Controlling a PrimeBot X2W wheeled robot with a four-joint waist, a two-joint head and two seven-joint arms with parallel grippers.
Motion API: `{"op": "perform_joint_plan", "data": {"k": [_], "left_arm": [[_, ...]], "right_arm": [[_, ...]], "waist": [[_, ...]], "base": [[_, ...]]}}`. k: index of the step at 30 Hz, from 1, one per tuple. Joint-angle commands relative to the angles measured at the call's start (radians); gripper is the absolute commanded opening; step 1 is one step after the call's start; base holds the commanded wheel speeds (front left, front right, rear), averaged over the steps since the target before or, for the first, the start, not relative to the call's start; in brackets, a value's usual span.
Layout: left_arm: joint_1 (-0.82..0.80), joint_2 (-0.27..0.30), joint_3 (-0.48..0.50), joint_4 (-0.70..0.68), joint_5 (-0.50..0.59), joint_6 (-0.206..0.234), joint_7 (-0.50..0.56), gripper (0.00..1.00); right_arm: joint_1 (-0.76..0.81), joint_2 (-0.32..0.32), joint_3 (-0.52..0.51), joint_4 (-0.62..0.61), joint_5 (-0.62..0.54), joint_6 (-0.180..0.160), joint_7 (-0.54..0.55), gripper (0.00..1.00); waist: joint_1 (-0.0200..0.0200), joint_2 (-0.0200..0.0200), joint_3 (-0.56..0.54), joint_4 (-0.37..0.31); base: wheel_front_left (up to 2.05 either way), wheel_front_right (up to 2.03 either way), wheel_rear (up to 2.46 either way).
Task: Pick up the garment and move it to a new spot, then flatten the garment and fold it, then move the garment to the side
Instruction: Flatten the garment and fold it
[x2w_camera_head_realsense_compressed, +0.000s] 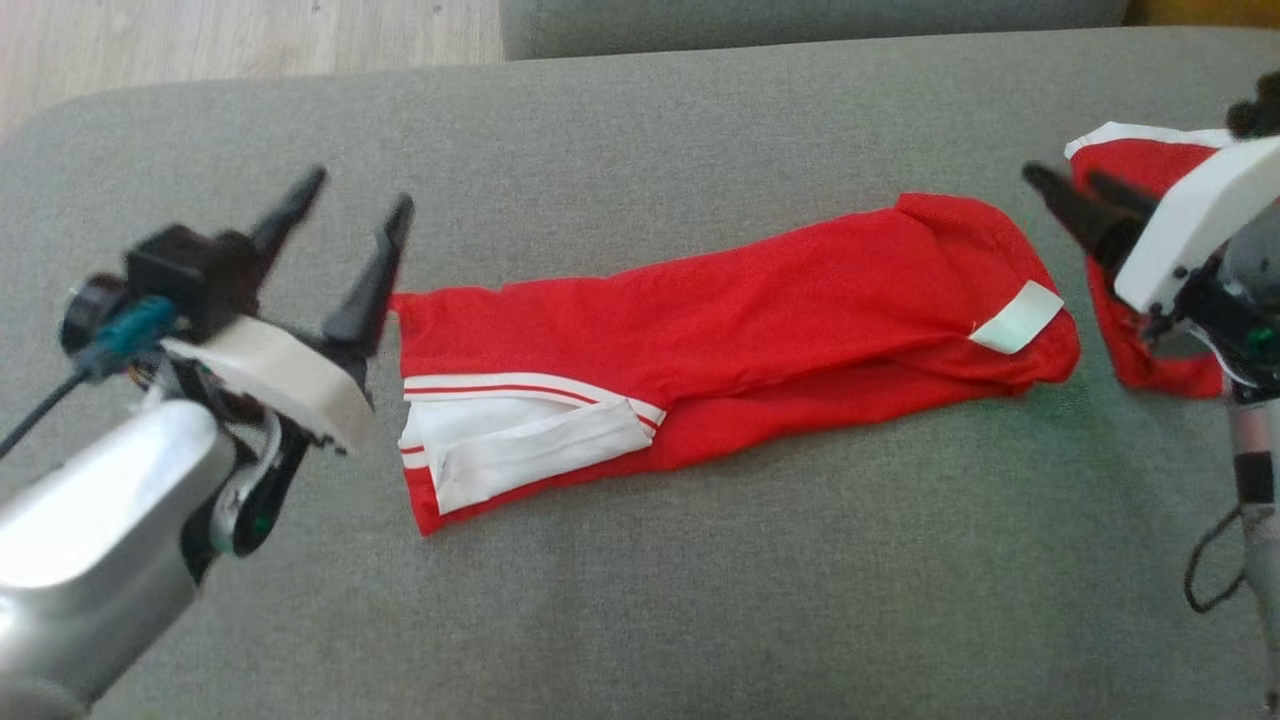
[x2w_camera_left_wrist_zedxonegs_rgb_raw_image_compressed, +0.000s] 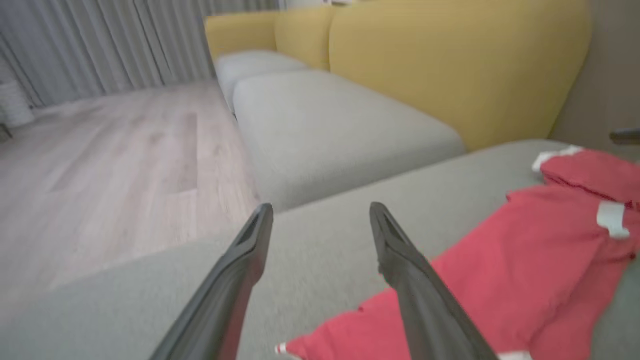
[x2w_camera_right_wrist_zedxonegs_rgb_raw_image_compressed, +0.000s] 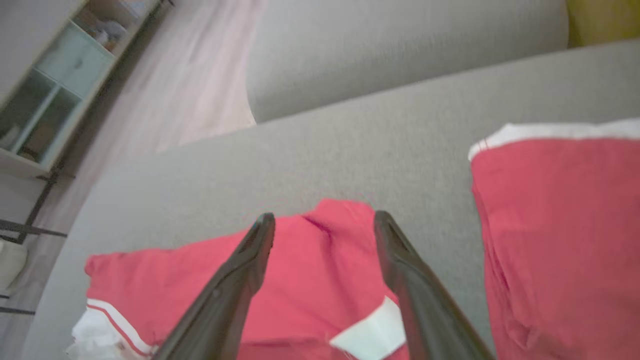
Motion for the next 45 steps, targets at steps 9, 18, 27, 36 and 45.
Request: {"op": "perform_joint_plan", "data": {"k": [9,18,27,36,45], "left_arm": [[0.096,-0.060,0.294,-0.090,-0.031,0.161,-0.185,1.00],[0.427,-0.326,0.632,-0.119,0.293,0.159,-0.187,1.00],[0.606,-0.529,0.805,-0.010,0.545,0.016,-0.187,1.00],[0.546,-0.608,0.889,0.039,0.657,-0.123,-0.187,1.00],[0.522,-0.648,0.921,0.064,0.708,-0.185,-0.187,1.00]], "right_arm": [[0.049,0.149,-0.013,-0.219,-0.095,0.007,-0.401,1.00],[0.275,0.269,0.038,-0.176,-0.223,0.007,-0.880,1.00],[0.334,0.272,0.085,-0.062,-0.250,0.007,-1.020,1.00],[0.248,0.272,-0.011,0.016,-0.387,0.007,-1.028,1.00],[0.130,0.272,-0.178,0.263,-0.471,0.007,-0.993,1.00]], "waist": [[0.0000,0.0000,-0.025,0.001],[0.0000,0.0000,-0.026,0.007],[0.0000,0.0000,-0.010,0.009],[0.0000,0.0000,0.053,0.029],[0.0000,0.0000,0.096,0.054]], "base": [[0.00,0.00,0.00],[0.00,0.00,0.00],[0.00,0.00,0.00],[0.00,0.00,0.00],[0.00,0.00,0.00]]}}
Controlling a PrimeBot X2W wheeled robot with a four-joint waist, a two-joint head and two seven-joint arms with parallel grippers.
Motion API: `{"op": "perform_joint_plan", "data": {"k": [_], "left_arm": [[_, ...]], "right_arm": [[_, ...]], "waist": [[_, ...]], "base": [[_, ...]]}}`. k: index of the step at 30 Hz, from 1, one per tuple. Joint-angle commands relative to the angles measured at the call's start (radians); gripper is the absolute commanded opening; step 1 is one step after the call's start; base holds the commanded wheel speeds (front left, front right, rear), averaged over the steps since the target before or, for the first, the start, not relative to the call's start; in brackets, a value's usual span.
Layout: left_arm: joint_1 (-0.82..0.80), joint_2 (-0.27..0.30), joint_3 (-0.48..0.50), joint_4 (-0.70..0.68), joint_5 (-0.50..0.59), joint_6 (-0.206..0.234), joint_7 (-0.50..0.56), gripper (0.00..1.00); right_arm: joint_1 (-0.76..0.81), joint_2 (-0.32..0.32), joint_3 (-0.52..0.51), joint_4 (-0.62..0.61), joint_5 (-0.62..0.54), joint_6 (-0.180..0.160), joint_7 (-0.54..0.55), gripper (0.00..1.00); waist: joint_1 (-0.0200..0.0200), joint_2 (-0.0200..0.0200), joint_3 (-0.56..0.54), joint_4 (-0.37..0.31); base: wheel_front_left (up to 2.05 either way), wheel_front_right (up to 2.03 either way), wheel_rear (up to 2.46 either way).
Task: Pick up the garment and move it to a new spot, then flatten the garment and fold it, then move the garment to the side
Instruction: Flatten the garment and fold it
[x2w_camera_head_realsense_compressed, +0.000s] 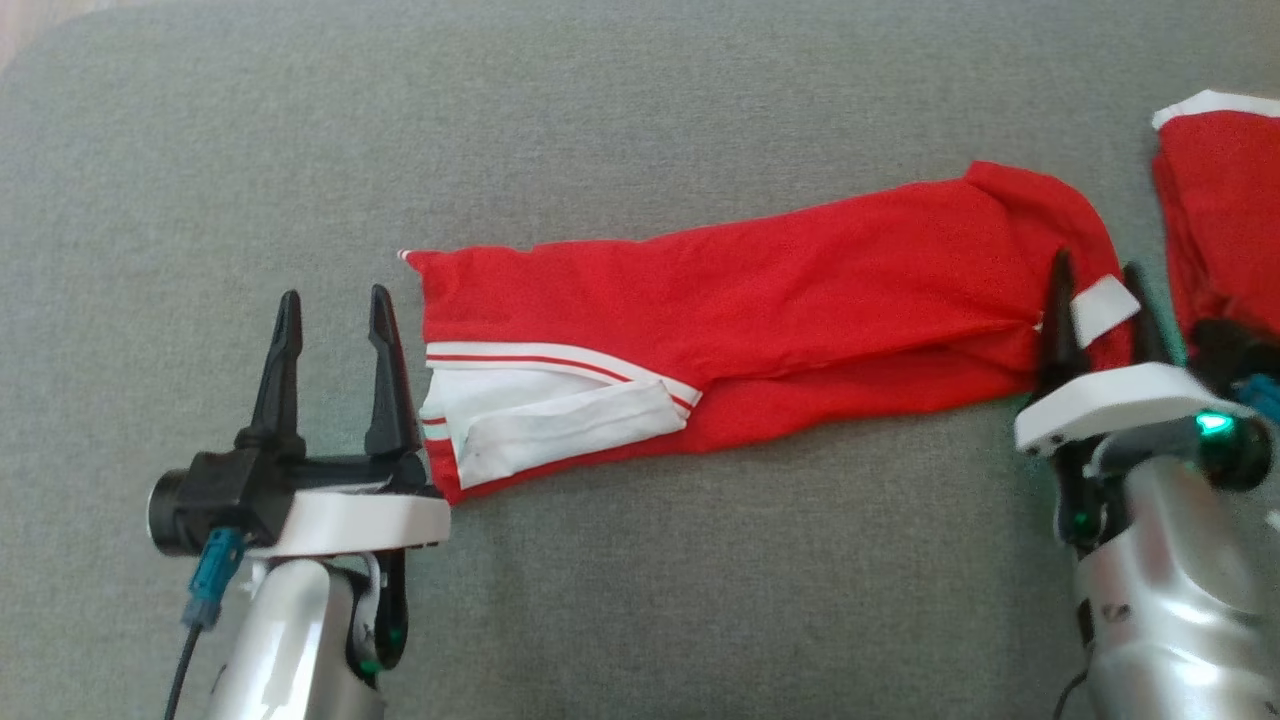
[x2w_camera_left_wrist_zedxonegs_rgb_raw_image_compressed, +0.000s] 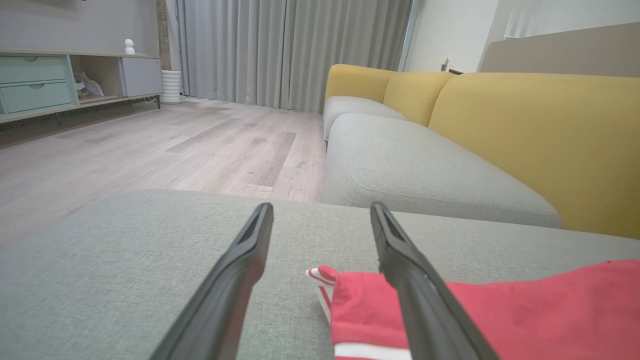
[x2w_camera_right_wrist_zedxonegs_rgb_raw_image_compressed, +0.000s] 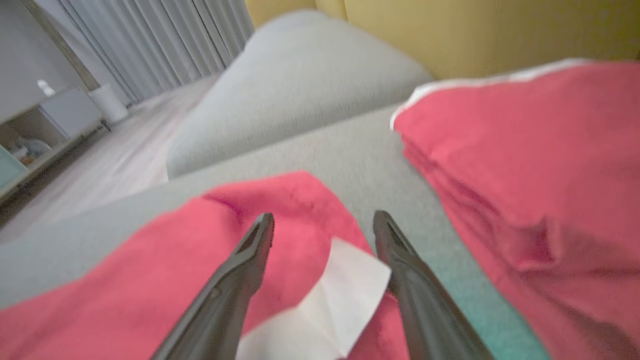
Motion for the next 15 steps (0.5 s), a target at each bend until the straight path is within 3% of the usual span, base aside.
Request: {"op": "perform_joint_plan", "data": {"k": [1,12,14,15], "left_arm": [[-0.030,0.006,0.041,-0.027,0.009,-0.004,-0.005,1.00],[-0.042,-0.013,0.086,-0.017,0.041,-0.036,-0.005,1.00],[-0.044,-0.014,0.093,-0.017,0.043,-0.038,-0.005,1.00],[-0.045,-0.015,0.097,-0.017,0.045,-0.039,-0.005,1.00]], "right_arm": [[-0.023,0.005,0.023,-0.014,-0.010,0.007,0.006,1.00],[-0.080,0.005,0.158,0.226,0.053,0.007,0.066,1.00],[-0.087,0.005,0.170,0.243,0.057,0.007,0.056,0.00],[-0.092,0.005,0.169,0.251,0.053,0.007,0.047,0.00]], "waist": [[-0.0001,0.0000,0.003,0.004],[-0.0001,0.0000,0.004,0.011],[-0.0001,0.0000,0.001,0.009],[-0.0001,0.0000,-0.002,0.007]], "base": [[0.00,0.00,0.00],[0.00,0.00,0.00],[0.00,0.00,0.00],[0.00,0.00,0.00]]}}
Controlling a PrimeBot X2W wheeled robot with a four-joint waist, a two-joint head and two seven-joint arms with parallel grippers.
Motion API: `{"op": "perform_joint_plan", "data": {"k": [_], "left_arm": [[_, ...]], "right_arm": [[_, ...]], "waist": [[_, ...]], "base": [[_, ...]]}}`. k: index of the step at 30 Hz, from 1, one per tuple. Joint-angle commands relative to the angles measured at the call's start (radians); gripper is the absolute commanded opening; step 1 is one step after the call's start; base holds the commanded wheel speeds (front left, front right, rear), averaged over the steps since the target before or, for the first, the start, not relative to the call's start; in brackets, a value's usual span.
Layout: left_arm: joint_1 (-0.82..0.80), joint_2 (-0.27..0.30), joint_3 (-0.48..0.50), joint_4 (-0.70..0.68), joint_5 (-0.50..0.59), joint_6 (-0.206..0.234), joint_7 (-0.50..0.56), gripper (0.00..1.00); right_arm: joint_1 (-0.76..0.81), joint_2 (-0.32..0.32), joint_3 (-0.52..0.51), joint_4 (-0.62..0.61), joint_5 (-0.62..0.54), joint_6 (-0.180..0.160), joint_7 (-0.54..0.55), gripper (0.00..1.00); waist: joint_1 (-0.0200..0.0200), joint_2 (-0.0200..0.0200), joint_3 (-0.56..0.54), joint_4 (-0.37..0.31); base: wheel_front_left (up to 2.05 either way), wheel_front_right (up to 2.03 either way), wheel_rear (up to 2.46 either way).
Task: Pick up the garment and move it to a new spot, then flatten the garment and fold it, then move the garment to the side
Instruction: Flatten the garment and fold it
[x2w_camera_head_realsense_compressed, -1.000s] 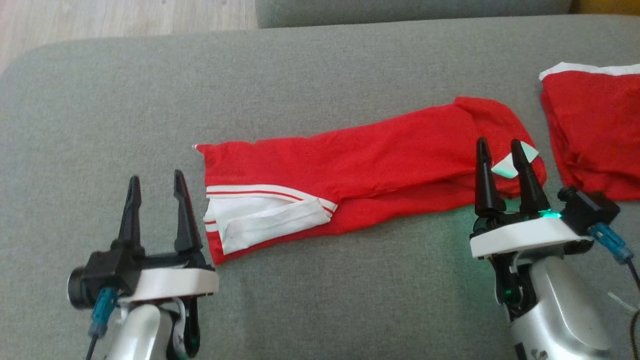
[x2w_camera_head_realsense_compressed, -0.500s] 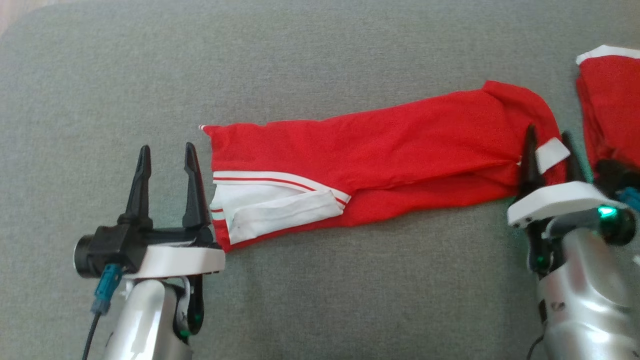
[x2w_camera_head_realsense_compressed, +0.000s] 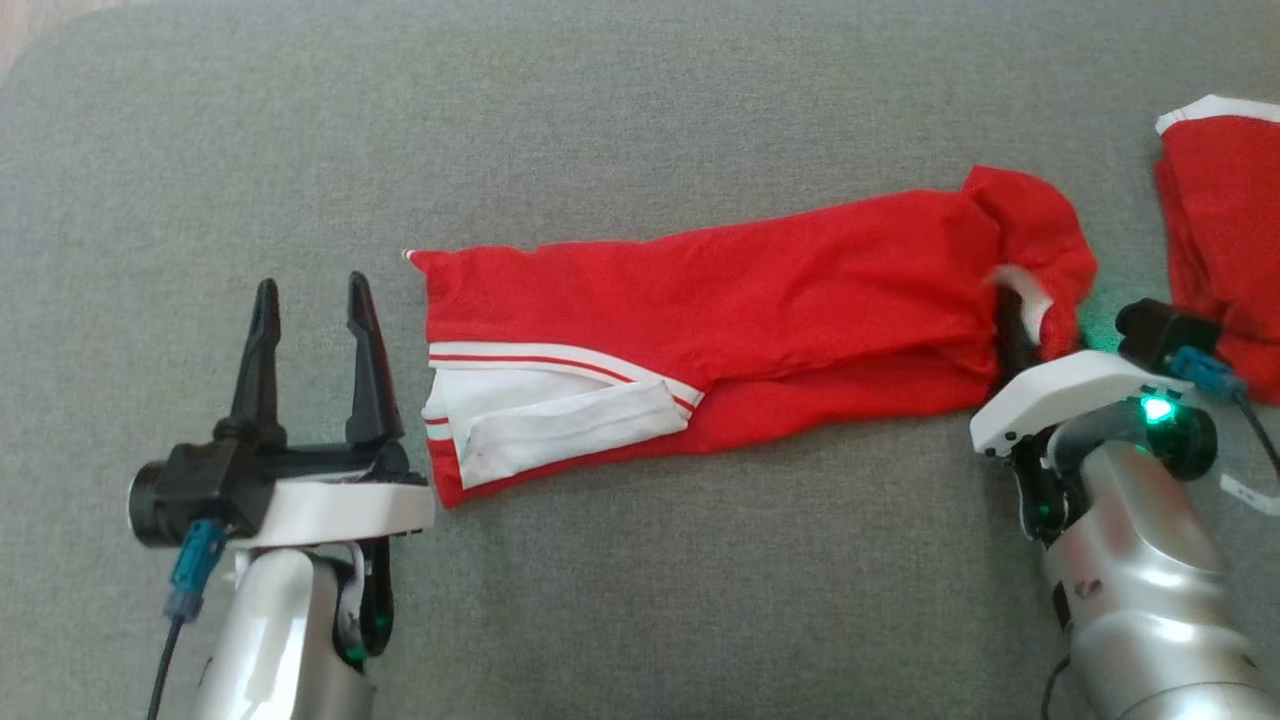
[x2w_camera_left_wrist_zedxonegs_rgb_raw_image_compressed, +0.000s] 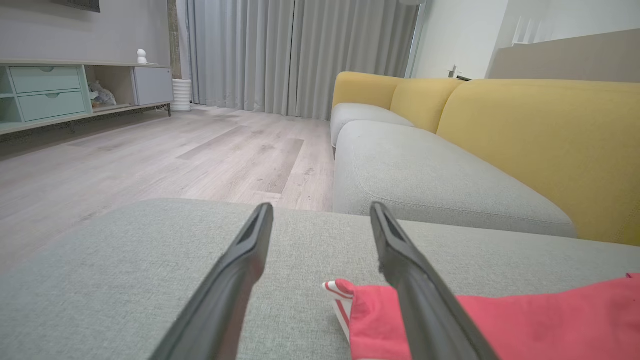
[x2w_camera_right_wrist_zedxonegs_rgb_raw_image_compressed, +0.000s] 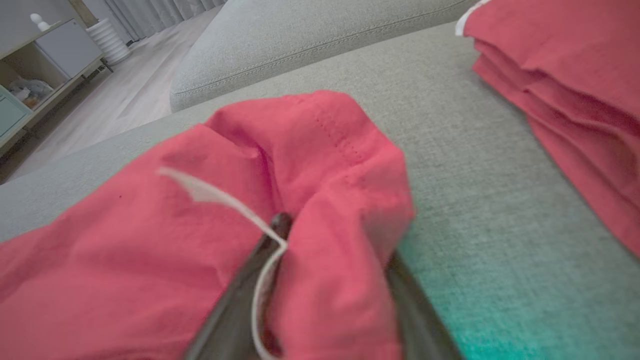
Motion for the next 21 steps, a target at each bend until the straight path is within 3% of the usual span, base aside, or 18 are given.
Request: {"op": "perform_joint_plan", "data": {"k": [1,5,9,13,18,21], "left_arm": [[-0.031,0.005,0.043,-0.027,0.013,-0.005,-0.005,1.00],[-0.021,0.003,0.053,-0.029,0.019,-0.009,-0.005,1.00],[-0.010,0.002,0.059,-0.030,0.016,-0.016,-0.005,1.00],[-0.005,0.001,0.057,-0.030,0.015,-0.019,-0.005,1.00],[0.000,0.001,0.044,-0.026,0.003,-0.018,-0.005,1.00],[0.005,0.001,0.037,-0.023,-0.001,-0.017,-0.005,1.00]], "right_arm": [[0.007,0.026,0.030,0.019,-0.008,0.008,-0.005,0.00],[-0.010,0.026,-0.051,0.026,-0.077,0.008,-0.047,0.00],[-0.010,-0.008,-0.239,-0.017,-0.208,0.008,-0.068,0.00],[-0.007,-0.002,-0.327,-0.069,-0.304,0.008,-0.058,0.00],[-0.016,0.023,-0.303,-0.135,-0.338,0.008,-0.018,0.00],[-0.022,0.026,-0.193,-0.149,-0.251,0.008,0.005,0.00]], "waist": [[0.0000,0.0000,-0.005,-0.005],[0.0000,0.0000,-0.019,-0.018],[0.0000,0.0000,-0.041,-0.030],[0.0000,0.0000,-0.060,-0.034],[0.0000,0.0000,-0.091,-0.029],[0.0000,0.0000,-0.115,-0.019]], "base": [[0.00,0.00,0.00],[0.00,0.00,0.00],[0.00,0.00,0.00],[0.00,0.00,0.00],[0.00,0.00,0.00],[0.00,0.00,0.00]]}}
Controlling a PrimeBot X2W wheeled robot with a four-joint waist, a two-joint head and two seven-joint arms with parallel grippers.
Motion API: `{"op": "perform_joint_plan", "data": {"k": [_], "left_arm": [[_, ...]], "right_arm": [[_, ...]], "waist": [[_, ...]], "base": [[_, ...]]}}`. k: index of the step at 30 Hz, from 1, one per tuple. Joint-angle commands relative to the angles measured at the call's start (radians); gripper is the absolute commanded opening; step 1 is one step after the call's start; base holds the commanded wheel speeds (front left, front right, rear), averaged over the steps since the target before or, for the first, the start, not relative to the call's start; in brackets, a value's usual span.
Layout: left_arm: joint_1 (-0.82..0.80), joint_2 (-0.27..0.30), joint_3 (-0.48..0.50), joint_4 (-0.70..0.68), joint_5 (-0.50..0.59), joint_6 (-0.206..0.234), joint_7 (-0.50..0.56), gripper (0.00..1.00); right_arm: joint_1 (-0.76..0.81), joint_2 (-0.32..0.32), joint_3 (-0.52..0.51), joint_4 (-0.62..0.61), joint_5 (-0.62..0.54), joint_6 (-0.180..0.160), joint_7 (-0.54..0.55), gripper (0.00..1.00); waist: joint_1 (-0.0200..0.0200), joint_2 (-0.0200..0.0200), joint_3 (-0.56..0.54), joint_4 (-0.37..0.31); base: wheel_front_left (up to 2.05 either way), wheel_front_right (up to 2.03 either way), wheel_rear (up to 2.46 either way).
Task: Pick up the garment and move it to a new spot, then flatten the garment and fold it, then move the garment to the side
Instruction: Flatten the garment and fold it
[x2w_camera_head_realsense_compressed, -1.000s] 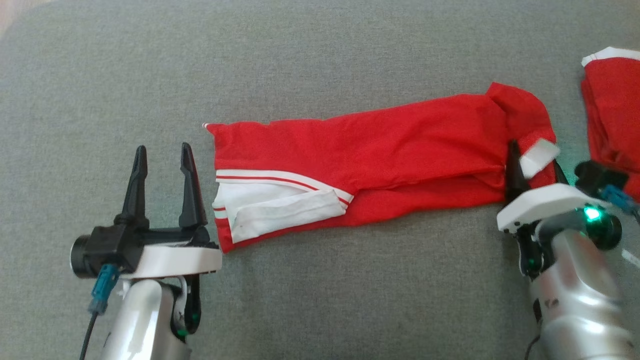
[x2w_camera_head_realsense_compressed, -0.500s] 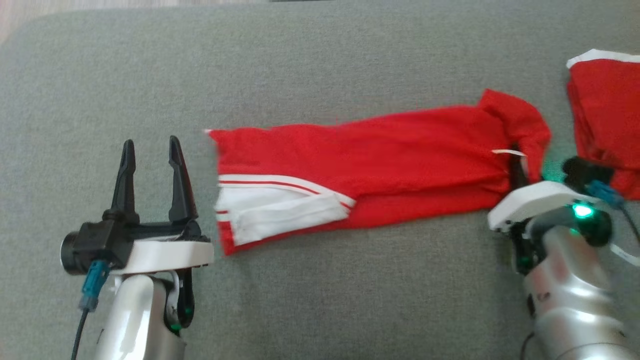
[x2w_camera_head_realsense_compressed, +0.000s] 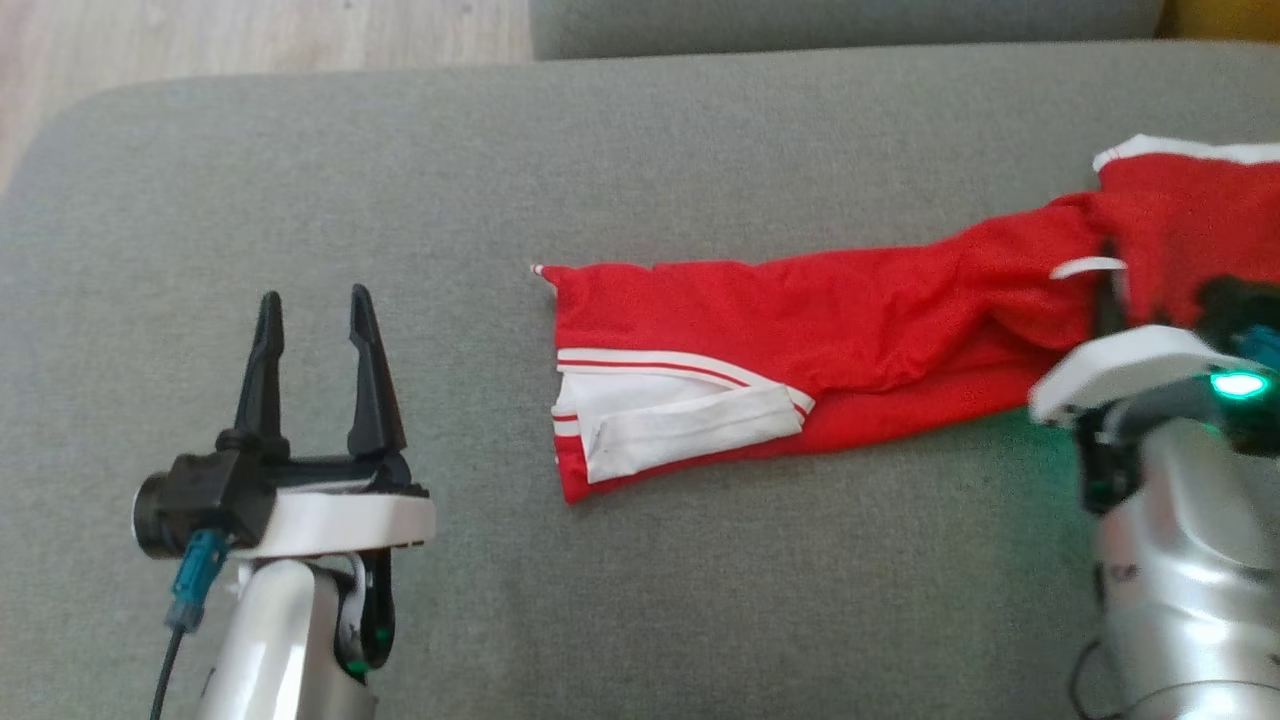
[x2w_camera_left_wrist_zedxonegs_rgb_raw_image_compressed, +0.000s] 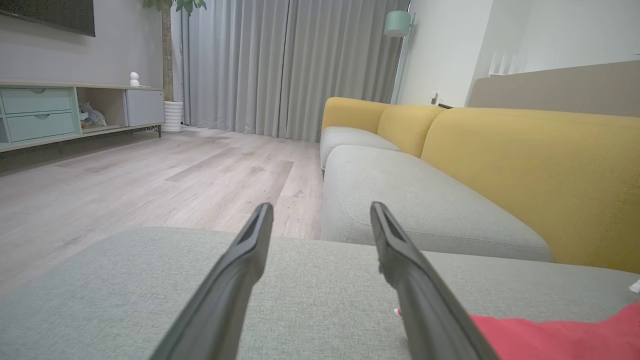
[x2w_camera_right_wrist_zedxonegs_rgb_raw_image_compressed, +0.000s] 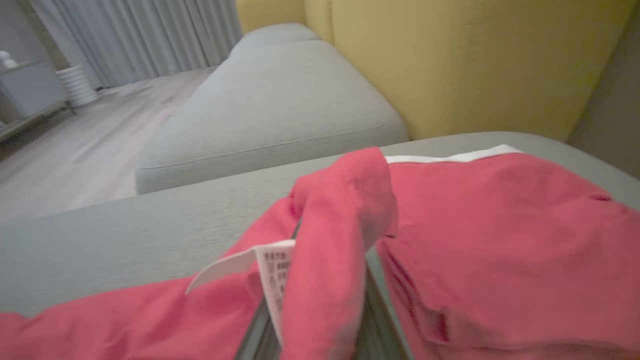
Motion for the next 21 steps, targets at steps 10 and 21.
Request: {"op": "perform_joint_plan", "data": {"k": [10,21], "left_arm": [[0.013,0.006,0.020,-0.029,-0.008,0.007,-0.005,1.00],[-0.005,0.006,-0.015,-0.029,-0.018,0.010,-0.005,1.00]], "right_arm": [[-0.005,0.012,0.458,-0.185,0.367,0.007,0.081,0.00],[0.016,0.012,0.767,-0.226,0.507,0.007,0.088,0.00]], "waist": [[0.0000,0.0000,-0.070,0.054],[0.0000,0.0000,-0.040,0.151]], "base": [[0.00,0.00,0.00],[0.00,0.00,0.00]]}}
